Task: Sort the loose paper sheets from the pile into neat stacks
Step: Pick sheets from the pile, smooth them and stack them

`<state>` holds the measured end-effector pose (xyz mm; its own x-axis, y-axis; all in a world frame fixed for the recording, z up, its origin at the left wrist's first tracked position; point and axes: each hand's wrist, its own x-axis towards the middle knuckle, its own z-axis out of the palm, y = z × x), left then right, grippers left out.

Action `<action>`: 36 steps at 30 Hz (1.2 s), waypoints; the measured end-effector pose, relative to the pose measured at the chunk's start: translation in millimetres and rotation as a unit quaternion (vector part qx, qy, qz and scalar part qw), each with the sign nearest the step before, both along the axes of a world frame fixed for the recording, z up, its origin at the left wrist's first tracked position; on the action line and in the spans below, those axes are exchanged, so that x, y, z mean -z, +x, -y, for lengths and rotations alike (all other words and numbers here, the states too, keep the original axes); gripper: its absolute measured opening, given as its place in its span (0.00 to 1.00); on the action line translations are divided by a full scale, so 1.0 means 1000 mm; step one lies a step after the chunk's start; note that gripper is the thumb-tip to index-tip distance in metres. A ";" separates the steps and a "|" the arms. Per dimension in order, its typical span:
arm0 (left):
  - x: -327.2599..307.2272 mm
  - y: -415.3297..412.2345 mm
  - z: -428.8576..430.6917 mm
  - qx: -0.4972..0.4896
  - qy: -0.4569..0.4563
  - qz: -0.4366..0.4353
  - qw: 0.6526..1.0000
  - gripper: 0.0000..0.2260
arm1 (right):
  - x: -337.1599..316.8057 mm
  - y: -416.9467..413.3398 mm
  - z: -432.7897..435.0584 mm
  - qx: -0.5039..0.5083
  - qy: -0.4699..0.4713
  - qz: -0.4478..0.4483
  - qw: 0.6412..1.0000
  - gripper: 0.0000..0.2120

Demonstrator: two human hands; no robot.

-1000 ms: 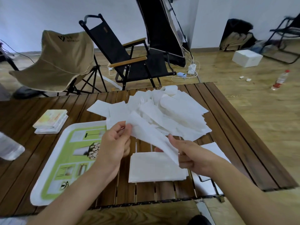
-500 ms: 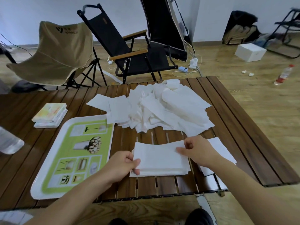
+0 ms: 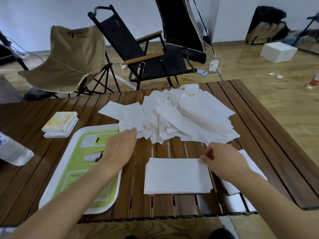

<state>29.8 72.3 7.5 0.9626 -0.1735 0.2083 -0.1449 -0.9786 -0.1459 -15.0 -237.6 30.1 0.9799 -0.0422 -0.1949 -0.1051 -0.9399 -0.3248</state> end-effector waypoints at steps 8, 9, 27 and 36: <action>0.013 0.062 -0.014 0.057 0.100 0.024 0.993 0.12 | 0.000 0.000 -0.007 -0.029 0.033 0.031 0.999 0.09; 0.013 0.062 -0.012 0.063 0.085 0.037 0.994 0.10 | 0.000 0.001 -0.007 -0.029 0.034 0.033 0.998 0.09; -0.073 -0.055 0.073 0.058 -0.648 -0.157 0.743 0.10 | -0.030 -0.009 -0.007 -0.024 0.465 -0.046 0.884 0.35; -0.048 -0.048 0.067 0.031 -0.630 -0.189 0.753 0.08 | -0.031 -0.011 0.002 -0.071 0.461 -0.134 0.874 0.19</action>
<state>-17.7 5.5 55.0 0.9927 -0.1136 -0.0412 0.0057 -0.2965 0.9550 -25.8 -240.0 60.9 0.8759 0.3732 -0.3059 -0.1972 -0.3017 -0.9328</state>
